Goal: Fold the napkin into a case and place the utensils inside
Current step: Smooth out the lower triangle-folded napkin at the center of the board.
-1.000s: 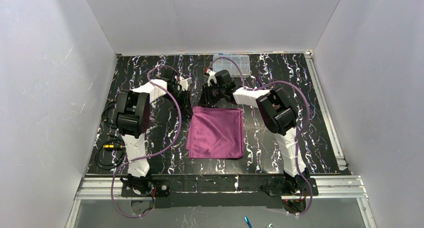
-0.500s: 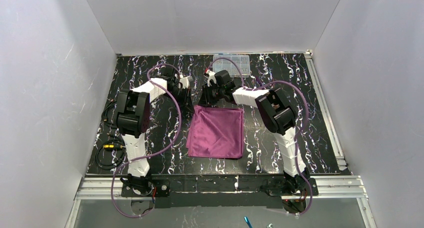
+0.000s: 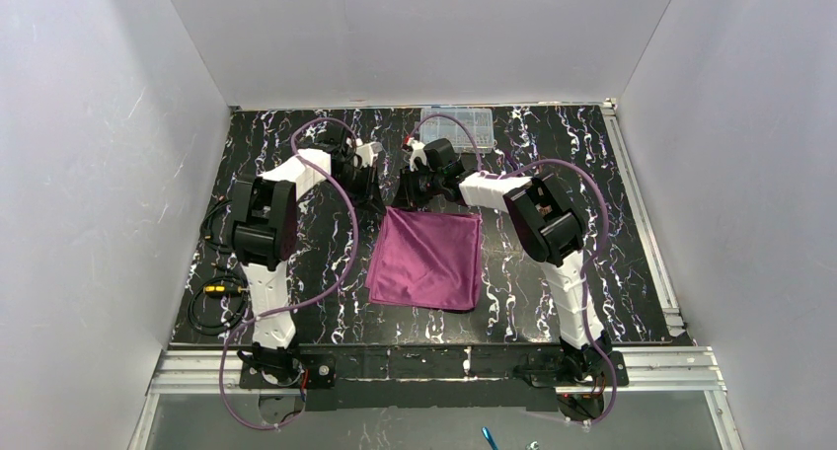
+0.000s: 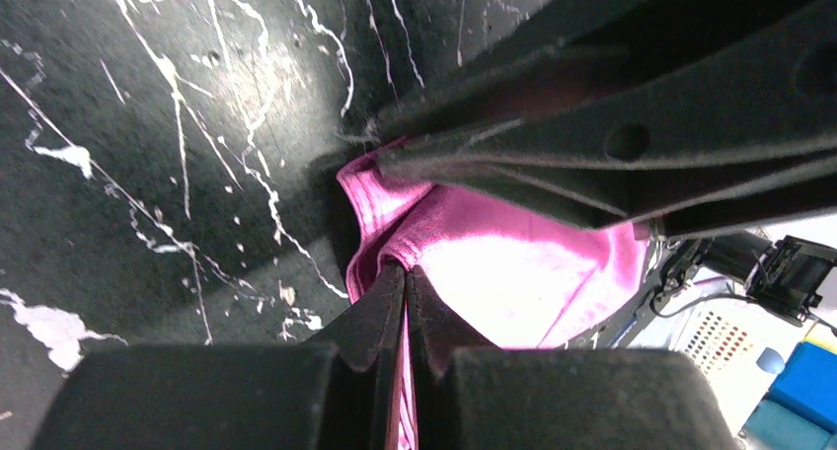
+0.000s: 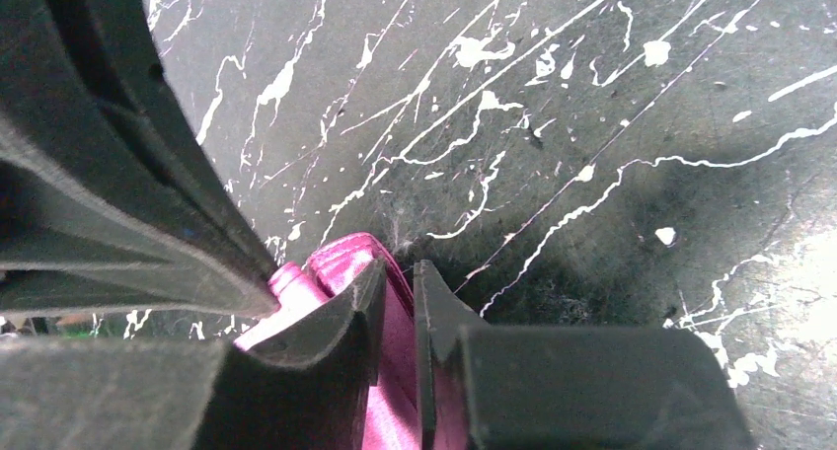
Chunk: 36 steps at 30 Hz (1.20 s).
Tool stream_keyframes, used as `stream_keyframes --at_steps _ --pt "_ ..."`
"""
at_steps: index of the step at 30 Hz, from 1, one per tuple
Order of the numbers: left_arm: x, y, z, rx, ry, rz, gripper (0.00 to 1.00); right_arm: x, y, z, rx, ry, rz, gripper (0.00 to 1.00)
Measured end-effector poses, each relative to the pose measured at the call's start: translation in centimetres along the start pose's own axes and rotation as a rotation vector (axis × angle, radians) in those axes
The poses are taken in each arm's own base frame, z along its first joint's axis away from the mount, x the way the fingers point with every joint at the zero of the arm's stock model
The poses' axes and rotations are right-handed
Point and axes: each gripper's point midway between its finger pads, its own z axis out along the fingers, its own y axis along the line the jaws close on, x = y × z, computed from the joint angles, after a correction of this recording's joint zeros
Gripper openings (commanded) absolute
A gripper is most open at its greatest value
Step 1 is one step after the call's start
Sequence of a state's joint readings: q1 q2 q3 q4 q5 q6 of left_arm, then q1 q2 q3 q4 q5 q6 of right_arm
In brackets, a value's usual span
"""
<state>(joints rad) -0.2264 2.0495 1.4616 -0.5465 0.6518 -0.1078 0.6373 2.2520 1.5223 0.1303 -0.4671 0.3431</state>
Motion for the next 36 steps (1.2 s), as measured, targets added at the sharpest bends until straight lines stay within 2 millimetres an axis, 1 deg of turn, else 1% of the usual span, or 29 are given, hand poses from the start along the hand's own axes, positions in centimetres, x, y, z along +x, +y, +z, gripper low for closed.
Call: stream_keyframes --at_steps 5,10,13,16,19,20,22,24,26,28,31,34,35,36 --pt "-0.6 0.8 0.8 -0.018 0.003 -0.012 0.00 -0.1 0.3 0.0 -0.017 -0.001 -0.005 0.25" --pt "-0.6 2.0 1.7 -0.049 0.024 -0.030 0.00 -0.5 0.1 -0.2 -0.022 -0.013 -0.005 0.36" --pt "-1.0 2.5 2.1 -0.061 0.023 -0.030 0.00 -1.2 -0.4 -0.6 -0.013 -0.032 -0.003 0.43" --pt "-1.4 2.6 2.2 -0.063 0.019 -0.032 0.00 -2.0 -1.0 -2.1 0.014 -0.064 -0.003 0.46" --pt "-1.5 2.5 2.1 -0.063 0.015 -0.032 0.00 -3.1 -1.4 -4.5 0.047 -0.110 -0.009 0.48" --pt "-1.5 2.5 2.2 -0.062 0.015 -0.032 0.00 -3.4 -1.3 -5.4 0.056 -0.125 -0.014 0.47" --pt "-1.6 2.4 2.1 -0.060 0.015 -0.032 0.00 -4.0 -1.3 -7.3 0.078 -0.156 -0.020 0.42" --pt "-1.6 2.4 2.1 -0.056 0.015 -0.034 0.00 -4.2 -1.2 -8.7 0.088 -0.179 -0.029 0.37" --pt "-1.7 2.2 2.1 -0.050 0.011 -0.036 0.01 -3.7 -1.0 -10.0 0.094 -0.185 -0.032 0.31" --pt "-1.9 2.0 2.1 -0.043 0.006 -0.035 0.02 -2.8 -0.8 -10.7 0.098 -0.177 -0.026 0.26" --pt "-2.5 1.6 1.9 -0.033 -0.007 -0.029 0.08 -0.5 -1.4 -11.4 0.120 -0.147 0.015 0.20" --pt "-3.3 1.2 1.6 -0.024 -0.026 -0.018 0.22 1.8 -2.9 -12.5 0.145 -0.134 0.123 0.20" --pt "-3.5 1.1 1.6 -0.020 -0.029 -0.015 0.28 2.4 -3.7 -13.1 0.152 -0.142 0.166 0.19" --pt "-3.6 1.0 1.5 -0.016 -0.034 -0.013 0.38 3.0 -4.7 -13.9 0.169 -0.153 0.215 0.19"
